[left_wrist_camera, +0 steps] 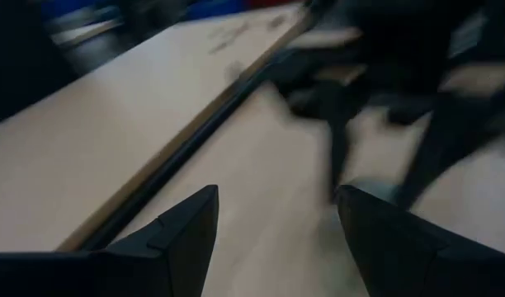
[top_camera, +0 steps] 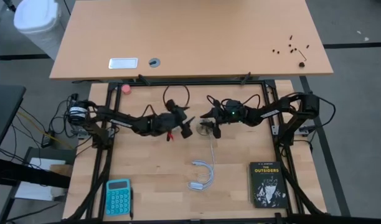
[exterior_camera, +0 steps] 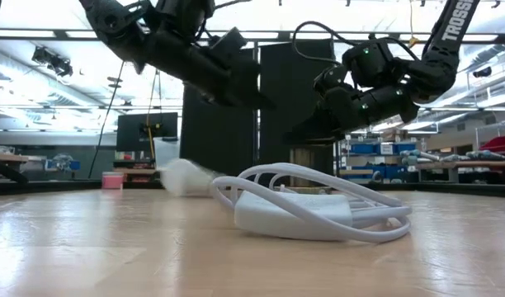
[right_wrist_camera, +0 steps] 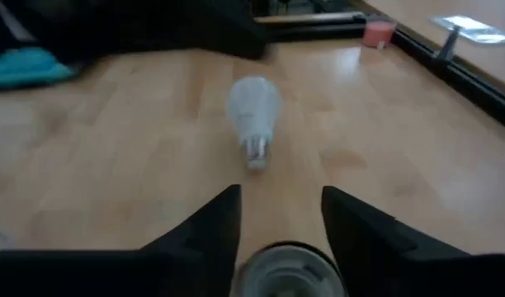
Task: Screw lightbulb
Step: Insert the white lightbulb into the silver lamp
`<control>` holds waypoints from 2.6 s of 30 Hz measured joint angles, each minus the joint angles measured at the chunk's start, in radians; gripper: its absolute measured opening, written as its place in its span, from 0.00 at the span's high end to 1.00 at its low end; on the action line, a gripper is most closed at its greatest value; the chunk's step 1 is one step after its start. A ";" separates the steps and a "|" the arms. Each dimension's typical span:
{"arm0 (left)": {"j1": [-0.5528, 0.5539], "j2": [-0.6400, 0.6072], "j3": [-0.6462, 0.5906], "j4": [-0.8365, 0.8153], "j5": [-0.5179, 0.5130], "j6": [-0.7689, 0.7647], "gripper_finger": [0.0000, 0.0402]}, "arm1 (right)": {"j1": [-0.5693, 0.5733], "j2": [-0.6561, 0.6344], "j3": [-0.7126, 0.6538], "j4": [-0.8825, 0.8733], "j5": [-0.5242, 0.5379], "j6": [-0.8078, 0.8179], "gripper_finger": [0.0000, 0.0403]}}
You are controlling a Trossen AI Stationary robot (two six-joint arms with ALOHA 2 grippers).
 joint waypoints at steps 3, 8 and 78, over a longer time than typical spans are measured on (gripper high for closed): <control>-0.053 -0.043 -0.001 -0.141 -0.184 -0.035 0.37 | -0.003 -0.038 0.000 -0.004 -0.006 0.010 0.61; -0.112 -0.149 0.001 -0.469 -0.099 -0.241 0.37 | -0.002 -0.143 0.030 -0.191 0.047 -0.038 0.60; 0.093 -0.058 0.165 -1.222 0.323 0.152 0.31 | 0.032 -0.185 0.149 -0.436 -0.003 0.003 0.41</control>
